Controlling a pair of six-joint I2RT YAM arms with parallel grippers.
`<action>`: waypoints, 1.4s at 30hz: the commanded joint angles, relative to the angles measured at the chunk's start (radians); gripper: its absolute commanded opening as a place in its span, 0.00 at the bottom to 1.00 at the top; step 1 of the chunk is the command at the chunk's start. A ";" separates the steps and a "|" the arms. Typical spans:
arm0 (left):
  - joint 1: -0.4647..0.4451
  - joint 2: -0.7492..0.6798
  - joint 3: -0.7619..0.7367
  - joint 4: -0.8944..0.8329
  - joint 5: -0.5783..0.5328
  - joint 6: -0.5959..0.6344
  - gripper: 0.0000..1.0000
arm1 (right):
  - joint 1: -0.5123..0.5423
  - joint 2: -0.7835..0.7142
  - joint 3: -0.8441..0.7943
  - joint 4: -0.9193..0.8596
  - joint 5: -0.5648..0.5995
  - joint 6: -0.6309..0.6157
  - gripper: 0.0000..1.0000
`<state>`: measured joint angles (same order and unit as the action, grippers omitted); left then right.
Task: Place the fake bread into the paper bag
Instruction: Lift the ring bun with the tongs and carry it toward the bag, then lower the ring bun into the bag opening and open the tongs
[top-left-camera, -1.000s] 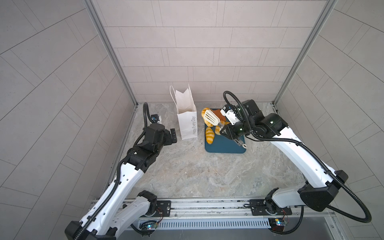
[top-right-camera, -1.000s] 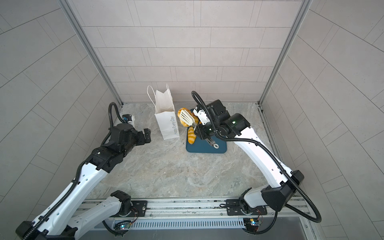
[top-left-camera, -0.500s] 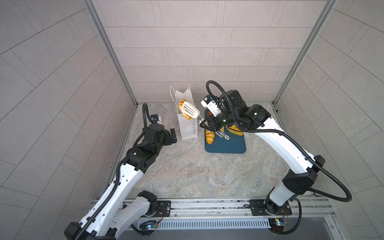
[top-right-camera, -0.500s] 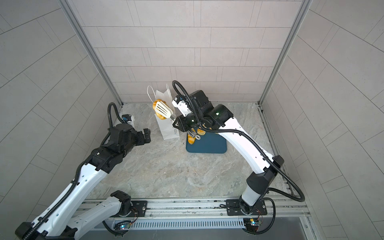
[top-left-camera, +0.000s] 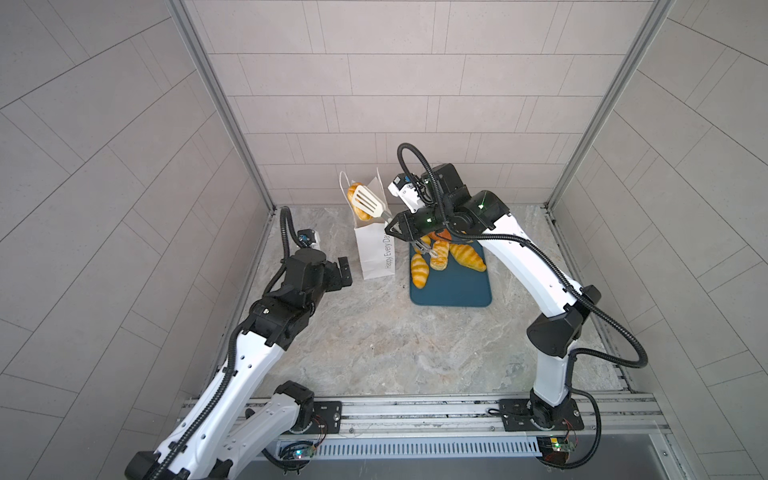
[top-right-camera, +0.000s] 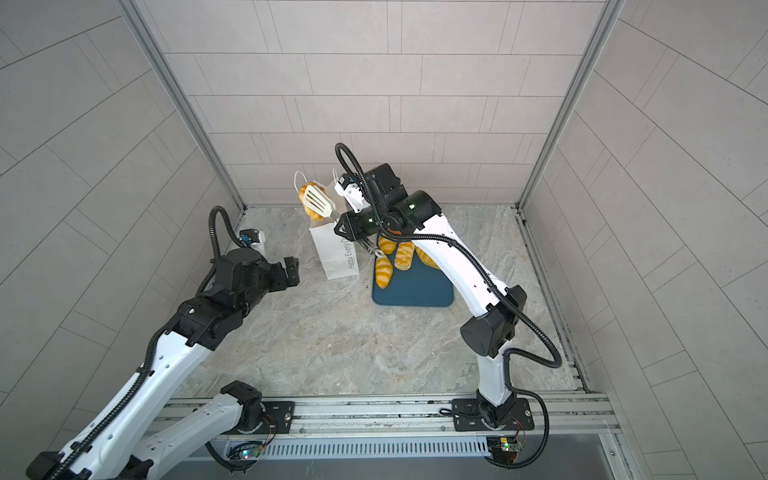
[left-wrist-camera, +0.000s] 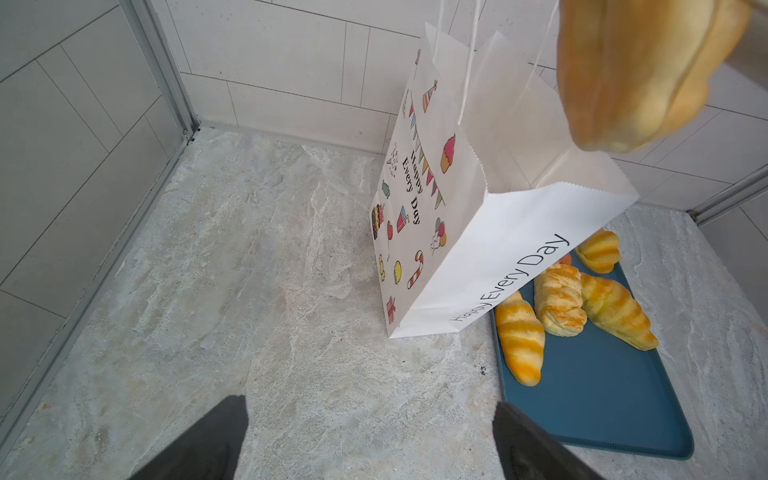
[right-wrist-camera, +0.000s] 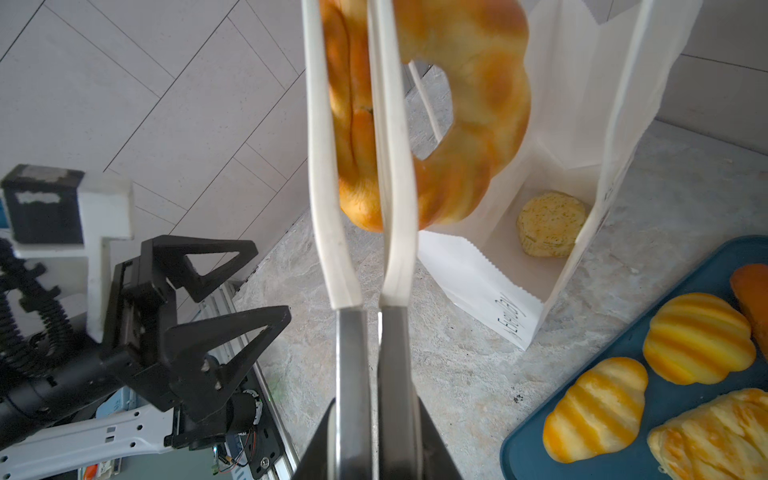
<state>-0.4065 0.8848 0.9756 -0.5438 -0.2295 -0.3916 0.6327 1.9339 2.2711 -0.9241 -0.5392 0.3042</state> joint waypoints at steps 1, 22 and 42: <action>-0.003 -0.018 -0.003 -0.008 -0.024 0.000 1.00 | -0.014 0.027 0.066 0.006 -0.026 0.008 0.26; -0.004 -0.022 -0.002 -0.016 -0.031 0.003 1.00 | -0.035 0.064 0.127 -0.051 0.034 0.003 0.52; -0.004 -0.006 0.012 -0.015 -0.021 -0.003 1.00 | -0.043 -0.231 -0.143 -0.123 0.244 -0.124 0.54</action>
<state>-0.4065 0.8768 0.9756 -0.5510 -0.2398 -0.3885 0.5945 1.7576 2.1509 -1.0595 -0.3542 0.2104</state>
